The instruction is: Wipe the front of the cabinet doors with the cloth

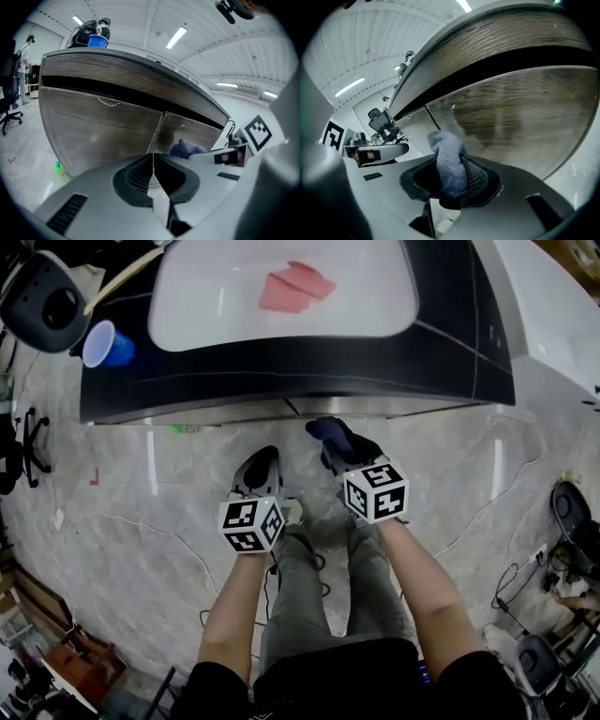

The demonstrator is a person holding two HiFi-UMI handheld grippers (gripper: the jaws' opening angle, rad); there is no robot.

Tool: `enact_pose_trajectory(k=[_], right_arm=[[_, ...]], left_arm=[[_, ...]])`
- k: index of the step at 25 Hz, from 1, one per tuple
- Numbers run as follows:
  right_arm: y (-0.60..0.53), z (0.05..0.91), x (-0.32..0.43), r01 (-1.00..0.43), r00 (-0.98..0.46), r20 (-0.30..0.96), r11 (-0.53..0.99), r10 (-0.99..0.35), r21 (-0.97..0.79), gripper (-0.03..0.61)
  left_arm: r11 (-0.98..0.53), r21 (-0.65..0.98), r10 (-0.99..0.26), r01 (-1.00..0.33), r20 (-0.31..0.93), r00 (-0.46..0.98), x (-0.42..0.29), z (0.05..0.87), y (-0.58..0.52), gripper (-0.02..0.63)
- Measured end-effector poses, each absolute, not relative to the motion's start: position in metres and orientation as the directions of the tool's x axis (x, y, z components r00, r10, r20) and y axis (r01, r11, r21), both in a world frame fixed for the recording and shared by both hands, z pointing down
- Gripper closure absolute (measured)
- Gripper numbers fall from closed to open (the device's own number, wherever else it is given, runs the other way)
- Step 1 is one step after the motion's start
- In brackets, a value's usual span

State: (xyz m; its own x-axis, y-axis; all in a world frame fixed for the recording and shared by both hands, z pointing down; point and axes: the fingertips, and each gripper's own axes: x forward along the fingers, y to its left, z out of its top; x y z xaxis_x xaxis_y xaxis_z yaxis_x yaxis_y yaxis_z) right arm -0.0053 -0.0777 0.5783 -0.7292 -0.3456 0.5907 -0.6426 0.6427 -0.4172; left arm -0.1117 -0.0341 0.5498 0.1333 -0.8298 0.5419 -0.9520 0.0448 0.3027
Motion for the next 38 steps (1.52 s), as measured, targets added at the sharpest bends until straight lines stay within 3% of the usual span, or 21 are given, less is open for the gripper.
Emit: enact_pose_trajectory(k=[8,14,38], right_arm=[[-0.09,0.583,-0.043,-0.613,-0.75,0.577,0.668,-0.323,-0.422,0.462],[-0.107,0.587,-0.031,-0.625,-0.739,0.583,0.667,-0.337,-0.406,0.462],[-0.163,0.593,0.179,-0.787,-0.604,0.603,0.513,-0.521,-0.344,0.462]], left_arm=[[0.072,0.31,-0.83,-0.948,0.546,0.115,-0.127,0.557,-0.035,0.598],[0.062,0.313,-0.827,-0.948,0.548,0.127,-0.114,0.561,-0.046,0.598],[-0.167,0.317,-0.776,-0.933,0.541,0.323,0.056,0.566,-0.112,0.598]])
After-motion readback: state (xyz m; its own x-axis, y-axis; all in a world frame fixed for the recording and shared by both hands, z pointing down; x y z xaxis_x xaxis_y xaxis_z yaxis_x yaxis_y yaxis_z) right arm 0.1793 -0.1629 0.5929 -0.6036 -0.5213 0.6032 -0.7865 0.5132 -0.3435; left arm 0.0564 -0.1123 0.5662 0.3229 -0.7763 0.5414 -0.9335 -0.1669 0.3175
